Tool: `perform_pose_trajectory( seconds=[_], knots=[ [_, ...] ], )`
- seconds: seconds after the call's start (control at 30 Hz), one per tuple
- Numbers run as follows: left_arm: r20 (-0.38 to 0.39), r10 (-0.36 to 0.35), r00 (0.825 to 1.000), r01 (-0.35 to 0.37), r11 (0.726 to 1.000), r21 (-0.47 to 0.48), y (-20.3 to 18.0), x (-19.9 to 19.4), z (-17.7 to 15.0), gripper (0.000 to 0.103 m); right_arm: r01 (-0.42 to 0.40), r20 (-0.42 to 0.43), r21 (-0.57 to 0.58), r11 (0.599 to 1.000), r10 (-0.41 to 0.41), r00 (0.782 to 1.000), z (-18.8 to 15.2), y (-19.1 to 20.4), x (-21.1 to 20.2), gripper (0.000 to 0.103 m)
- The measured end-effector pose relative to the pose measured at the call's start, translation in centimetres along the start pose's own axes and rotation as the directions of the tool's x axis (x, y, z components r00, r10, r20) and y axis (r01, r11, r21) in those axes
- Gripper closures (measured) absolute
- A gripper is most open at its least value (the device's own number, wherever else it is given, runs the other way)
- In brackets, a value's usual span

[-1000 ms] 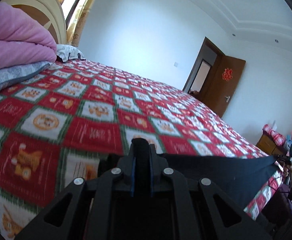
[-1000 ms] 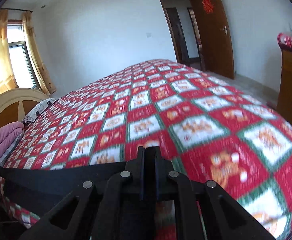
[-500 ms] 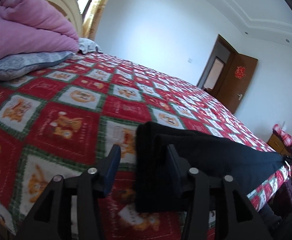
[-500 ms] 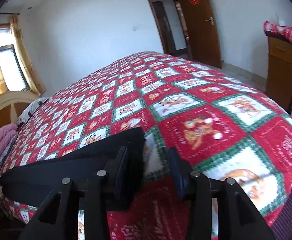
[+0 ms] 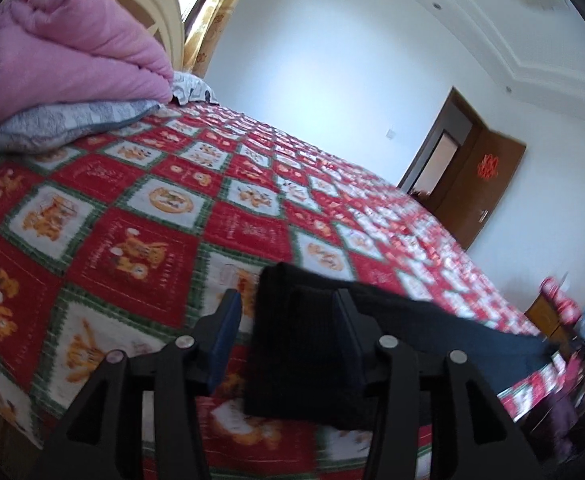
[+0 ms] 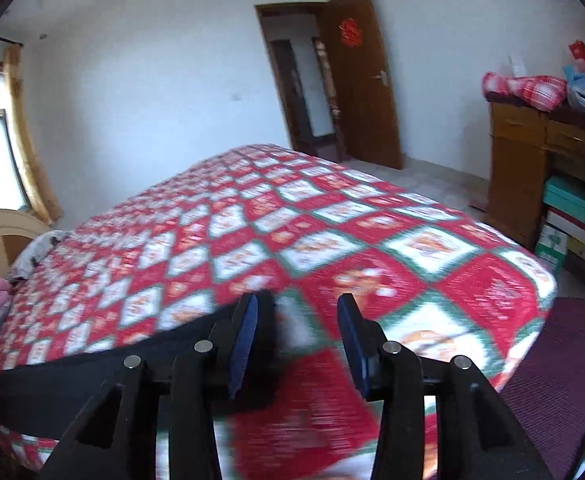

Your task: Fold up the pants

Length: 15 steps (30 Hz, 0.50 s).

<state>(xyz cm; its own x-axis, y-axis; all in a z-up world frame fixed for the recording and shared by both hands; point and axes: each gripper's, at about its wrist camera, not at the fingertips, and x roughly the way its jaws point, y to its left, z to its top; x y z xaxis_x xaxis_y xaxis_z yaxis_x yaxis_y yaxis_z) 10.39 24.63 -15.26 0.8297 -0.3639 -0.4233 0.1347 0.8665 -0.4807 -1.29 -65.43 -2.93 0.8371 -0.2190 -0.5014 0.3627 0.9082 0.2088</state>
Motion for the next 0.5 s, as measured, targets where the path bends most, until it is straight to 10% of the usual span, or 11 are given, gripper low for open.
perform_pose_trajectory(
  seconds=[0.2,0.5],
  knots=[
    [-0.011,-0.022,1.0,0.022,1.0,0.01,-1.8,2.7,0.7,0.053,-0.269,-0.125,-0.156,0.95,0.251,0.96,-0.9,12.7,2.8,0.051],
    [-0.065,0.01,0.998,-0.007,0.999,0.051,-1.5,3.5,-0.5,0.08,-0.621,-0.447,-0.376,0.687,0.452,0.771,-9.6,35.5,9.8,0.051]
  ],
)
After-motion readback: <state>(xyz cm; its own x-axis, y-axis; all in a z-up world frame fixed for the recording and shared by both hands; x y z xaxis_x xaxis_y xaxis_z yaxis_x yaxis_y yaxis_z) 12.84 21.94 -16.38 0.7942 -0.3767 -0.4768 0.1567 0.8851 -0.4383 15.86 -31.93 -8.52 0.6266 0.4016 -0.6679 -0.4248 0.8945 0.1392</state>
